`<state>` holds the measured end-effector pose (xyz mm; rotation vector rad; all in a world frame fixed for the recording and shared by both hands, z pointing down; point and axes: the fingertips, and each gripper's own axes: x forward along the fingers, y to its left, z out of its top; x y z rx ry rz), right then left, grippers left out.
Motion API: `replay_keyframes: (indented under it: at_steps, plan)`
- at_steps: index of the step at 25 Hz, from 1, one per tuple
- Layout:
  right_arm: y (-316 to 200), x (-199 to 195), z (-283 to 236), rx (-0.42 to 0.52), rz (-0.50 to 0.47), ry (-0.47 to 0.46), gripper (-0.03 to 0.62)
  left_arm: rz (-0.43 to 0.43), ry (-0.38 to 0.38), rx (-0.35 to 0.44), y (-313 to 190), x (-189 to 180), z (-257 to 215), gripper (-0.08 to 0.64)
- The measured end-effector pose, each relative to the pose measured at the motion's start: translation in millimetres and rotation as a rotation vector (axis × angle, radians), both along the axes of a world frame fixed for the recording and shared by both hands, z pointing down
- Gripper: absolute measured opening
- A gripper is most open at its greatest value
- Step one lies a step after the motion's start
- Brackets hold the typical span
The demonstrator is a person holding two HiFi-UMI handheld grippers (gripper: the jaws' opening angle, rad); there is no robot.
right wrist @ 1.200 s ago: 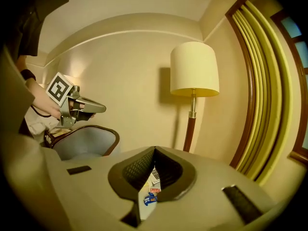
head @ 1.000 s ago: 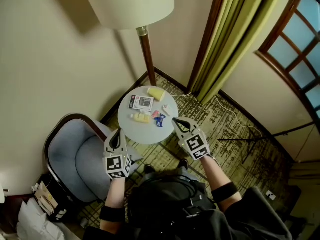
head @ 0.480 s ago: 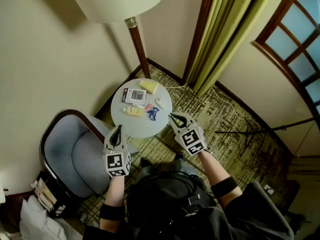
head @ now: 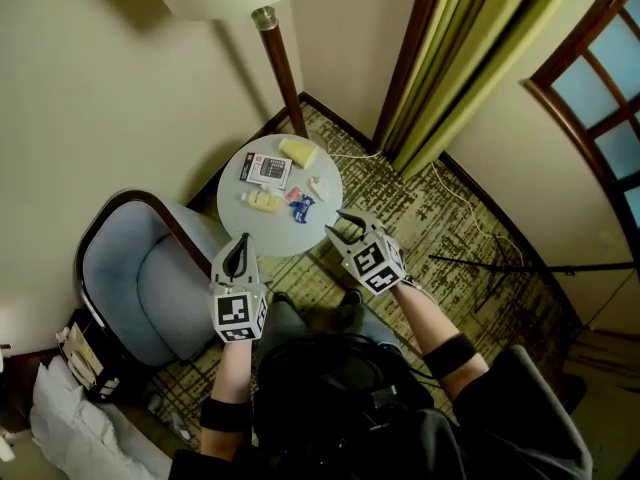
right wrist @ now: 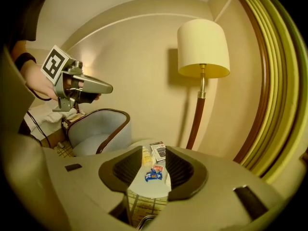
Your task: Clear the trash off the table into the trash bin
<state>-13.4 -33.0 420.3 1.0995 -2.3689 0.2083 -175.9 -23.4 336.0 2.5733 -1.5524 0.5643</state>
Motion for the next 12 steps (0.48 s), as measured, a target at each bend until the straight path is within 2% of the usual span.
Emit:
replay_keyframes:
  at_steps: [2,4,6,7,8,12]
  plan:
    - [0.4,-5.4,21.8,-0.045,-0.026,0.014,0.218,0.003,-0.002,-0.022,0.5,2.7,9.4,0.0]
    - [-0.5,-10.3,44.8,-0.095,-0.027,0.023,0.224,0.018,-0.005,-0.045,1.0,3.1,19.8,0.0]
    - [-8.5,-12.0,68.5,-0.152,0.004,0.02,0.246,0.032,-0.008,-0.06,-3.4,2.8,28.3,0.0]
    - [-15.2,-12.1,81.0,-0.177,0.029,0.01,0.292,0.038,-0.007,-0.066,-7.1,2.8,31.1,0.0]
    - [-21.2,-12.4,92.8,-0.202,0.056,-0.002,0.306,0.042,-0.003,-0.072,-10.5,2.9,33.2,0.0]
    - [-32.5,-18.9,138.8,-0.309,0.123,-0.012,0.319,0.087,-0.014,-0.096,-19.3,0.3,46.4,0.0]
